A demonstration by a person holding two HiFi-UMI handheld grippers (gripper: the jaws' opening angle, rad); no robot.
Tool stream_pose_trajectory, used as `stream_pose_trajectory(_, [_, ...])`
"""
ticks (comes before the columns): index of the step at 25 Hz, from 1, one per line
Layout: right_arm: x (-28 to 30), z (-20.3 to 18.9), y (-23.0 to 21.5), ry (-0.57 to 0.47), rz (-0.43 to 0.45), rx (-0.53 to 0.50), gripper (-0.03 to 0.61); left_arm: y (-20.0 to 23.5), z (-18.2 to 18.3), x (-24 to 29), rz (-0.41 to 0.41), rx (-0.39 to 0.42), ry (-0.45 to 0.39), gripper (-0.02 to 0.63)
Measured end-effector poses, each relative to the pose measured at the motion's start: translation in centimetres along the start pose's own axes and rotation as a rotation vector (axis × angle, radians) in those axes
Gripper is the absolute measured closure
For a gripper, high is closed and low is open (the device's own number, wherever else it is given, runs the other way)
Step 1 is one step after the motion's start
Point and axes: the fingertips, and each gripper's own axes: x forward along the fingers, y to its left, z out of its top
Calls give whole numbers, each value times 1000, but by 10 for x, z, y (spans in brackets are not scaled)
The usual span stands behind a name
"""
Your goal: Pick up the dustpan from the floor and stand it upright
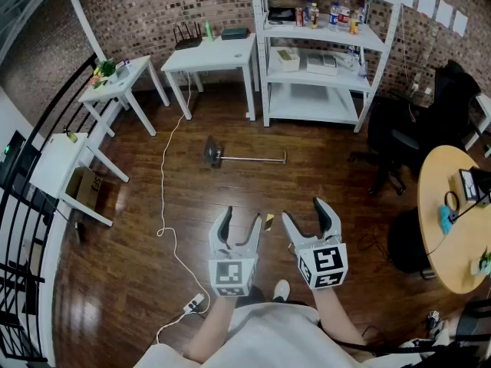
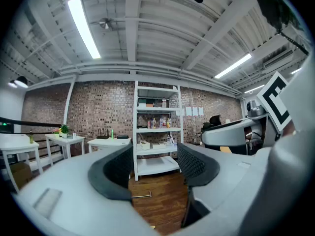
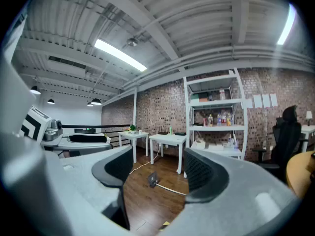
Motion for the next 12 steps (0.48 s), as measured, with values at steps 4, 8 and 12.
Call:
stream_pose_trajectory(4, [35,-23,-19,57,15,12,267,11,-10,41,5,-24,11,327])
stream_pose_trajectory(8, [83,-24,-42,68,6,1,267,36,-19,96,3,-54,20,327])
stream_pose_trajectory(12, [149,-31,-76,95,-29,11,267,54,-33,170,-43,-76,45,327])
